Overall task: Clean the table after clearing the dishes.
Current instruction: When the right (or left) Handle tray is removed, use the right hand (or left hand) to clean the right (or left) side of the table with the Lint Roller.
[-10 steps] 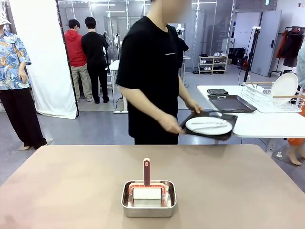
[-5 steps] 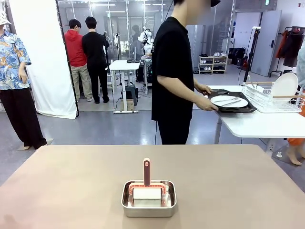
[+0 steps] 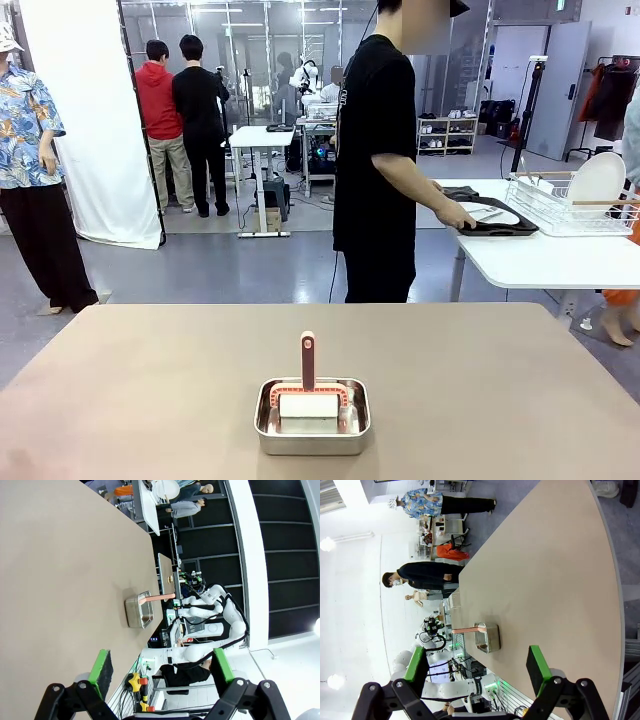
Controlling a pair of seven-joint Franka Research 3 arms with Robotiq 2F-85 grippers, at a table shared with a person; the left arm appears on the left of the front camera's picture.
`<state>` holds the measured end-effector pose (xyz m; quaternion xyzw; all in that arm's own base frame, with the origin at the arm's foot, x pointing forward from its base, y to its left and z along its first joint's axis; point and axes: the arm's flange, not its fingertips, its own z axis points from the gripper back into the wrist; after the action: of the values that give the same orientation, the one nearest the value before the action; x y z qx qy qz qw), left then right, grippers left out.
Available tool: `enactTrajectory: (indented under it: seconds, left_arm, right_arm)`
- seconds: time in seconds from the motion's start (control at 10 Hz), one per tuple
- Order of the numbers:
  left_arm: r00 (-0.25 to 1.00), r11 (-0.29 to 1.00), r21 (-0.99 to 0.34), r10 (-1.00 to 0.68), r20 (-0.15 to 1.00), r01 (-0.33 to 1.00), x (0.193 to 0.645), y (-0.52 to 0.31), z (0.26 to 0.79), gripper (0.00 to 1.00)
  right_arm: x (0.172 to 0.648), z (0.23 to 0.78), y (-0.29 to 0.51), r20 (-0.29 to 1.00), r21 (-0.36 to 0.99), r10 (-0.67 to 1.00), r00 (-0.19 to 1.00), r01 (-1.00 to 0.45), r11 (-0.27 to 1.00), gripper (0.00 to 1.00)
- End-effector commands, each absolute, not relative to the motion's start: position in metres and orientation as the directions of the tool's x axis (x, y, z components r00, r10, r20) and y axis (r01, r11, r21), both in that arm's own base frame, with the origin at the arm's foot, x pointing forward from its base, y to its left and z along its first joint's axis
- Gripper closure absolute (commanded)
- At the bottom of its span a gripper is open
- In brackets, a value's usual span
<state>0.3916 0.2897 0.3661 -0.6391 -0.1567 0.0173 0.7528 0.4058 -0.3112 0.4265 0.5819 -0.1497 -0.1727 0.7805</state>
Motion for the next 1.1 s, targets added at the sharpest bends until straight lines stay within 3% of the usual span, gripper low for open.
enactTrajectory:
  seconds: [0.0, 0.6, 0.8, 1.0]
  left_arm:
    - [0.949, 0.181, -0.968, 0.233, 0.212, 0.172, 0.388, 0.290, 0.366, 0.00]
    - [0.949, 0.181, -0.968, 0.233, 0.212, 0.172, 0.388, 0.290, 0.366, 0.00]
    - [0.949, 0.181, -0.968, 0.233, 0.212, 0.172, 0.388, 0.290, 0.366, 0.00]
    - [0.949, 0.181, -0.968, 0.233, 0.212, 0.172, 0.388, 0.290, 0.366, 0.00]
  right_arm:
    - [0.404, 0.429, -0.310, 0.027, 0.961, -0.446, 0.895, 0.100, 0.259, 0.00]
    - [0.406, 0.426, -0.311, 0.033, 0.960, -0.444, 0.896, 0.095, 0.263, 0.00]
    - [0.410, 0.452, -0.298, 0.098, 0.948, -0.357, 0.929, 0.022, 0.317, 0.00]
    - [0.415, 0.509, -0.257, 0.249, 0.877, -0.182, 0.951, -0.142, 0.458, 0.00]
